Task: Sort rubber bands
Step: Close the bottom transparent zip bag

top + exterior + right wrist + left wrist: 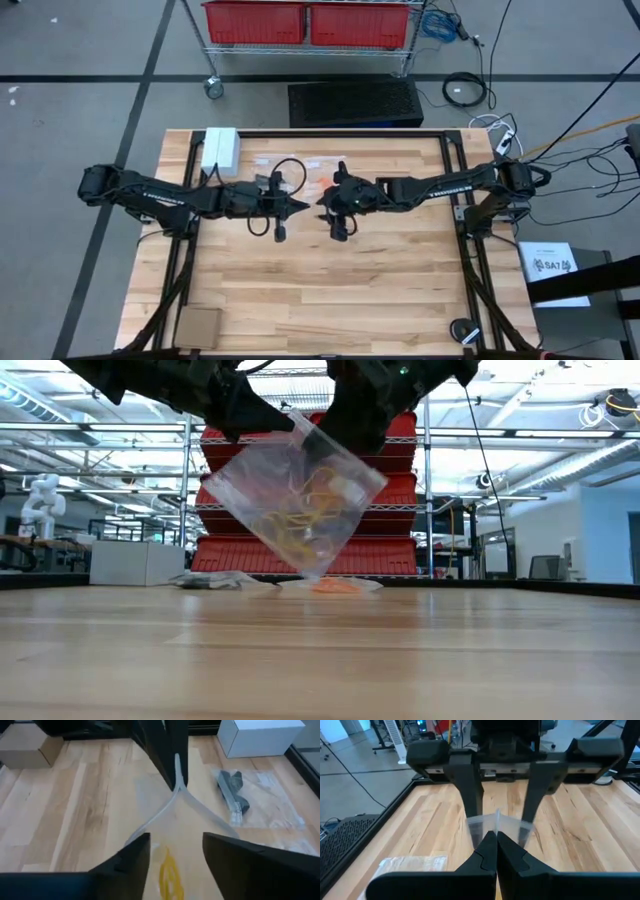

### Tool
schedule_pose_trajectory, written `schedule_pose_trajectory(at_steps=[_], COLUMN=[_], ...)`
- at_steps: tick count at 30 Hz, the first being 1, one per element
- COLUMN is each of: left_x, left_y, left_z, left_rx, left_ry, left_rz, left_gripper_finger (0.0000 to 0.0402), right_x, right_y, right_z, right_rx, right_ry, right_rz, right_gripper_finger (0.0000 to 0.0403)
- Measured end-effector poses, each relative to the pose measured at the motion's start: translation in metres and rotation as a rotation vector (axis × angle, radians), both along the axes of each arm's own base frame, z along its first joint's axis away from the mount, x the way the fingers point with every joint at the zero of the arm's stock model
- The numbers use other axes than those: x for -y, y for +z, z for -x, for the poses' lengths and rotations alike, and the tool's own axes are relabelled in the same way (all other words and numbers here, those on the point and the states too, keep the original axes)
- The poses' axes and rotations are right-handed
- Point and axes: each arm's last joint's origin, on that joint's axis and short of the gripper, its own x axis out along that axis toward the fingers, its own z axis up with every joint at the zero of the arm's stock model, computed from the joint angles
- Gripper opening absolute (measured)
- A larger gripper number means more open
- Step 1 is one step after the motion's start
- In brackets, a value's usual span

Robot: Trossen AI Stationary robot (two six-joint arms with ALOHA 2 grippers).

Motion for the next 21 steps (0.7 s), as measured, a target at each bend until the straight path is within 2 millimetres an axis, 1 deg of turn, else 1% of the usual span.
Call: schedule_pose_trajectory(at_steps=[2, 5, 9, 13, 15, 18, 20, 21], left_x=[0.000, 0.000, 0.000, 0.000, 0.000, -0.001, -0.002, -0.002], left_y=[0.000, 0.000, -0.001, -0.001, -0.001, -0.001, -0.002, -0.003], left_z=[0.000, 0.000, 0.000, 0.000, 0.000, 0.000, 0.001, 0.001], left_rx=[-0.003, -0.003, -0.006, -0.007, -0.007, -0.011, -0.021, -0.032], left_ry=[0.000, 0.000, 0.000, 0.001, 0.002, 0.024, 0.055, 0.077], left_rz=[0.000, 0.000, 0.000, 0.000, -0.002, -0.008, -0.016, -0.023], left_gripper_finger=[0.0000, 0.0000, 0.0000, 0.0000, 0.0000, 0.0000, 0.0000, 0.0000], right_x=[-0.001, -0.004, -0.011, -0.020, -0.025, -0.033, -0.038, -0.041], right_y=[0.003, 0.016, 0.038, 0.052, 0.054, 0.052, 0.045, 0.038], right_z=[0.002, 0.011, 0.032, 0.057, 0.067, 0.076, 0.081, 0.083], right_rx=[0.000, 0.020, 0.020, -0.026, -0.066, -0.127, -0.164, -0.182], right_ry=[-0.004, 0.004, 0.011, -0.033, -0.073, -0.125, -0.145, -0.153], right_rz=[-0.008, -0.009, -0.032, -0.070, -0.067, -0.088, -0.104, -0.114], right_gripper_finger=[0.0179, 0.0197, 0.0202, 0.0203, 0.0203, 0.0203, 0.0203, 0.0203])
